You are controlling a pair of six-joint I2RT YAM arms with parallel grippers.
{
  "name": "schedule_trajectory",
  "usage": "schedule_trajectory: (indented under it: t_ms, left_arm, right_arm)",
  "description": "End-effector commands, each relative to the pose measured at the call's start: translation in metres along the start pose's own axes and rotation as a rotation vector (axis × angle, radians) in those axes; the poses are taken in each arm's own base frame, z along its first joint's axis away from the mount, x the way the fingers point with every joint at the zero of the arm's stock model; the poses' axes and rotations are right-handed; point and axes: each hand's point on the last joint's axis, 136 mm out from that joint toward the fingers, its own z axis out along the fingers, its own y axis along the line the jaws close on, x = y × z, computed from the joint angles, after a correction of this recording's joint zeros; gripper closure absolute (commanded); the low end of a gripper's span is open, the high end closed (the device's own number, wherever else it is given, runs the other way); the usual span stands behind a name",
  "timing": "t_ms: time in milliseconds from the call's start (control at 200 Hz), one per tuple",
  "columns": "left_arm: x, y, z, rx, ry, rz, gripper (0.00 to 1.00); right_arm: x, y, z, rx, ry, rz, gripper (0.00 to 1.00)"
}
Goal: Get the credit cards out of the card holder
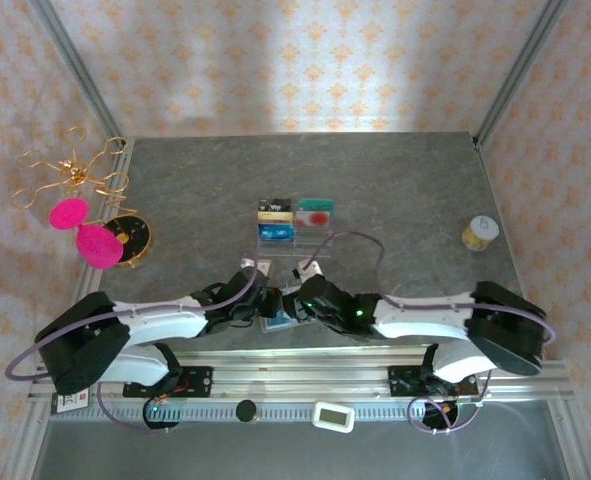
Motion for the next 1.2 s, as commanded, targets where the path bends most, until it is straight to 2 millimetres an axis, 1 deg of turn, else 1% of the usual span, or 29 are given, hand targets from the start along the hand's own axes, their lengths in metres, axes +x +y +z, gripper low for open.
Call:
schedule_trajectory:
  t_ms: [0, 40, 65, 80, 145, 185, 255, 315, 355, 390, 400, 446, 476, 541, 561, 616, 651, 731, 836, 876, 936, 1036, 1136, 1196]
  left_arm:
    - [-0.006, -0.034, 0.009, 0.094, 0.025, 0.069, 0.86]
    - [-0.002, -0.043, 0.015, 0.114, 0.057, 0.088, 0.84]
    - [0.001, -0.047, 0.018, 0.118, 0.075, 0.1, 0.83]
    - [0.003, -0.049, 0.021, 0.118, 0.088, 0.107, 0.82]
    - [0.011, -0.059, 0.029, 0.13, 0.14, 0.135, 0.82]
    - [0.014, -0.059, 0.034, 0.119, 0.163, 0.14, 0.82]
    - [0.012, -0.055, 0.034, 0.092, 0.151, 0.126, 0.82]
    - [0.0, -0.05, 0.024, 0.071, 0.091, 0.104, 0.8]
    - [-0.009, -0.043, 0.013, 0.054, 0.039, 0.076, 0.74]
    - [-0.017, -0.036, 0.002, 0.048, -0.01, 0.044, 0.65]
    - [-0.021, -0.036, -0.001, 0.052, -0.028, 0.033, 0.64]
    - [-0.026, -0.025, -0.014, 0.056, -0.075, -0.01, 0.58]
    - [-0.028, -0.019, -0.021, 0.061, -0.1, -0.036, 0.55]
    - [-0.024, -0.004, -0.029, 0.037, -0.111, -0.062, 0.54]
    - [-0.021, 0.001, -0.029, 0.025, -0.106, -0.064, 0.56]
    - [-0.014, 0.012, -0.03, -0.001, -0.087, -0.067, 0.65]
    - [-0.008, 0.017, -0.03, -0.011, -0.073, -0.067, 0.69]
    - [0.001, 0.025, -0.027, -0.02, -0.052, -0.069, 0.74]
    - [0.007, 0.036, -0.023, -0.039, -0.041, -0.077, 0.79]
    - [0.008, 0.04, -0.022, -0.056, -0.036, -0.073, 0.82]
    - [0.011, 0.05, -0.02, -0.104, -0.021, -0.067, 0.9]
    - [0.014, 0.058, -0.018, -0.14, -0.007, -0.055, 0.97]
    - [0.015, 0.056, -0.019, -0.133, -0.004, -0.052, 0.98]
    - [0.013, 0.052, -0.022, -0.114, -0.009, -0.054, 0.98]
  right_arm:
    - [-0.024, -0.022, -0.024, 0.092, -0.135, 0.06, 0.64]
    - [-0.027, -0.026, -0.033, 0.103, -0.162, 0.074, 0.64]
    - [-0.025, -0.032, -0.034, 0.124, -0.163, 0.076, 0.64]
    - [-0.031, -0.032, -0.04, 0.122, -0.187, 0.093, 0.64]
    - [-0.035, -0.041, -0.051, 0.146, -0.225, 0.128, 0.65]
    - [-0.038, -0.043, -0.056, 0.147, -0.244, 0.136, 0.65]
    - [-0.041, -0.049, -0.064, 0.163, -0.271, 0.158, 0.66]
    - [-0.044, -0.051, -0.068, 0.164, -0.291, 0.173, 0.67]
    - [-0.045, -0.052, -0.07, 0.167, -0.301, 0.18, 0.66]
    - [-0.045, -0.054, -0.07, 0.17, -0.31, 0.193, 0.64]
    - [-0.045, -0.054, -0.069, 0.172, -0.311, 0.195, 0.64]
    - [-0.045, -0.055, -0.066, 0.167, -0.303, 0.202, 0.62]
    - [-0.043, -0.049, -0.061, 0.13, -0.269, 0.186, 0.6]
    - [-0.037, -0.034, -0.046, 0.012, -0.148, 0.176, 0.58]
    - [-0.036, -0.027, -0.041, -0.036, -0.11, 0.181, 0.58]
    - [-0.029, -0.012, -0.029, -0.164, 0.007, 0.195, 0.6]
    - [-0.019, -0.006, -0.019, -0.201, 0.086, 0.202, 0.61]
    - [-0.002, 0.011, -0.003, -0.28, 0.217, 0.182, 0.62]
    - [0.012, 0.024, 0.007, -0.35, 0.289, 0.192, 0.6]
    - [0.016, 0.026, 0.011, -0.348, 0.305, 0.188, 0.6]
    - [0.019, 0.028, 0.015, -0.332, 0.319, 0.165, 0.6]
    - [0.024, 0.03, 0.022, -0.311, 0.336, 0.149, 0.6]
    - [0.029, 0.03, 0.029, -0.298, 0.351, 0.148, 0.61]
    - [0.031, 0.029, 0.034, -0.287, 0.354, 0.151, 0.62]
